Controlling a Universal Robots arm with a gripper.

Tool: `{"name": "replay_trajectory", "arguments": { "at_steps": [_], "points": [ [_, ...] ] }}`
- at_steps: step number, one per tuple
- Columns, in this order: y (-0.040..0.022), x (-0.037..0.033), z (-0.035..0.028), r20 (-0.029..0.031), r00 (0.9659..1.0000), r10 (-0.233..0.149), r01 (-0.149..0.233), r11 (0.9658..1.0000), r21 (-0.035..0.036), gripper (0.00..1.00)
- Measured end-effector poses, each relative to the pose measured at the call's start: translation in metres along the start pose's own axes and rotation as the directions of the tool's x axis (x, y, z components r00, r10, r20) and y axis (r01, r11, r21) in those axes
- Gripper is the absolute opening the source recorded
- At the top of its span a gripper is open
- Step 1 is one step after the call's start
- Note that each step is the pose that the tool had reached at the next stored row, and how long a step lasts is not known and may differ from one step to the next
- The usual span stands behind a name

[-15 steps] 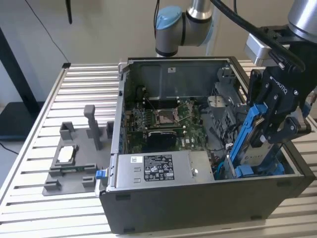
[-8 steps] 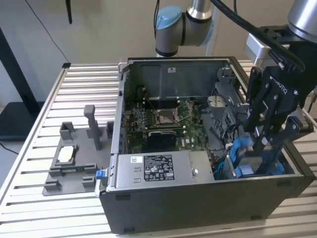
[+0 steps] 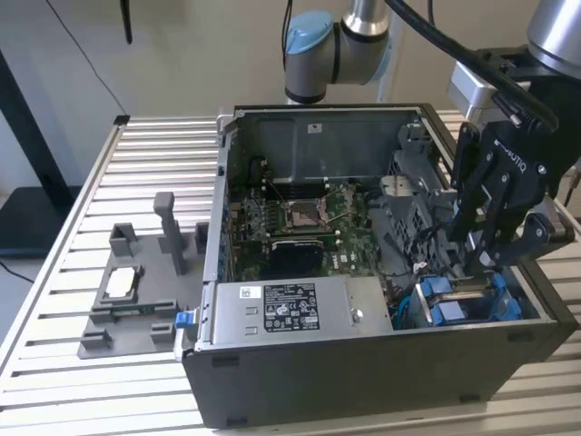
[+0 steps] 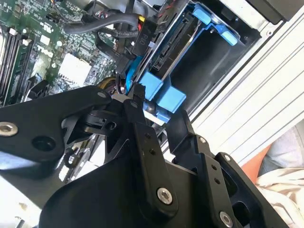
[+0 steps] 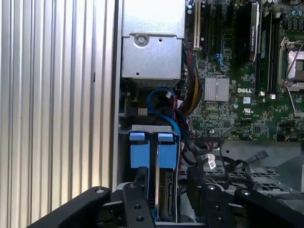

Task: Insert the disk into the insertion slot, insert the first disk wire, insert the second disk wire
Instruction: 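Insert the disk into the insertion slot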

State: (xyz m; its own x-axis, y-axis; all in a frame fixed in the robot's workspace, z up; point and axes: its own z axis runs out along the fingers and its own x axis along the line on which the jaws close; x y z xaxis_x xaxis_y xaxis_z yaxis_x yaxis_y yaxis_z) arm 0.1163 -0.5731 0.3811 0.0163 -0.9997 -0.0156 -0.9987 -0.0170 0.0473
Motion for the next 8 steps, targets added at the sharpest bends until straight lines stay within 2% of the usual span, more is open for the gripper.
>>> {"name": "replay_trajectory", "arguments": {
  "at_steps": [2, 4, 8],
  "points": [
    [0.0001, -0.0007, -0.0001, -0.0004, 1.0, 0.0, 0.0, 1.0, 0.0073, 0.47],
    [0.0001, -0.0018, -0.0005, -0.0006, 1.0, 0.0, 0.0, 0.9998, 0.0174, 0.47],
    [0.0002, -0.0047, -0.0032, -0.001, 1.0, -0.001, 0.001, 0.9991, 0.043, 0.47]
  ]
}}
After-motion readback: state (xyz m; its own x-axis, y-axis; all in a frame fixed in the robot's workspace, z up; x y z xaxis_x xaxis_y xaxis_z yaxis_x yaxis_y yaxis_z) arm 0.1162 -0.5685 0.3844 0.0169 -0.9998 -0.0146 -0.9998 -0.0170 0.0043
